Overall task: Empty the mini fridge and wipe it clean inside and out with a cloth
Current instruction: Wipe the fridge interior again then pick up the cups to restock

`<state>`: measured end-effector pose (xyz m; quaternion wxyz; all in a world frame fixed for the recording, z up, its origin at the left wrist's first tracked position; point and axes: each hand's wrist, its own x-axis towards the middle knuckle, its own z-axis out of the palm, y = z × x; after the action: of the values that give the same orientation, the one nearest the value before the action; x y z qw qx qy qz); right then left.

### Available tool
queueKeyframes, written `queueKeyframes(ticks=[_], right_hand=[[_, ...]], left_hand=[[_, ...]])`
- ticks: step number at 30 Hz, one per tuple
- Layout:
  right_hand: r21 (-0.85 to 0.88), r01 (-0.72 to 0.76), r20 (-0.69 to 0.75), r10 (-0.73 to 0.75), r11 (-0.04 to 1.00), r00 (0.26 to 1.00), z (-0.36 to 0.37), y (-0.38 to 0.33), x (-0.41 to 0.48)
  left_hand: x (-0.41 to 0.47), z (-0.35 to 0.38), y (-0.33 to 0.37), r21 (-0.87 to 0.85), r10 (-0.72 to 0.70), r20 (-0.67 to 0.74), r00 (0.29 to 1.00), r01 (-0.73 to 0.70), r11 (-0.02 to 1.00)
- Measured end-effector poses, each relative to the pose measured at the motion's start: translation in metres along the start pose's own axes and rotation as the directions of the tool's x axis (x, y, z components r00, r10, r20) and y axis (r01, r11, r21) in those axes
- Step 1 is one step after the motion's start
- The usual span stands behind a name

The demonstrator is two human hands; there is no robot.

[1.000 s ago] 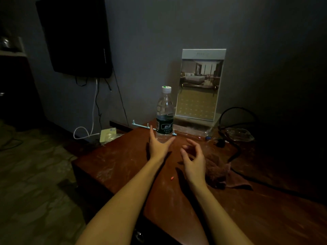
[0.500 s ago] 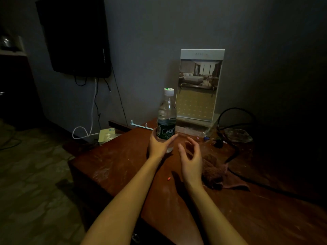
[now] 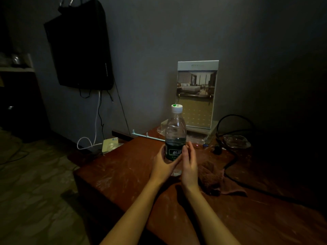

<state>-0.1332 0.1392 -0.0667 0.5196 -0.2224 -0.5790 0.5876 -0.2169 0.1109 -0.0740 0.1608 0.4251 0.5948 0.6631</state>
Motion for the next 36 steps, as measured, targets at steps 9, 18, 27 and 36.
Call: queueKeyframes(ticks=[9,18,27,36], right_hand=[[0.149,-0.014,0.054,0.006,0.989,0.999,-0.002,-0.012,-0.007],[0.118,0.076,0.083,-0.086,0.990,0.993,-0.004,-0.020,-0.017],[0.068,0.087,0.076,-0.092,0.994,0.993,-0.026,-0.049,-0.076],[0.001,0.103,0.010,-0.103,0.995,0.995,-0.087,-0.116,-0.148]], left_hand=[[-0.029,0.004,0.011,0.153,0.088,0.021,0.996,-0.090,0.984],[-0.036,0.007,0.012,0.230,0.222,-0.037,0.974,-0.207,0.951],[-0.090,0.010,0.044,0.285,0.296,0.004,0.955,-0.285,0.915],[-0.172,0.047,0.103,0.362,0.337,0.114,0.934,-0.355,0.862]])
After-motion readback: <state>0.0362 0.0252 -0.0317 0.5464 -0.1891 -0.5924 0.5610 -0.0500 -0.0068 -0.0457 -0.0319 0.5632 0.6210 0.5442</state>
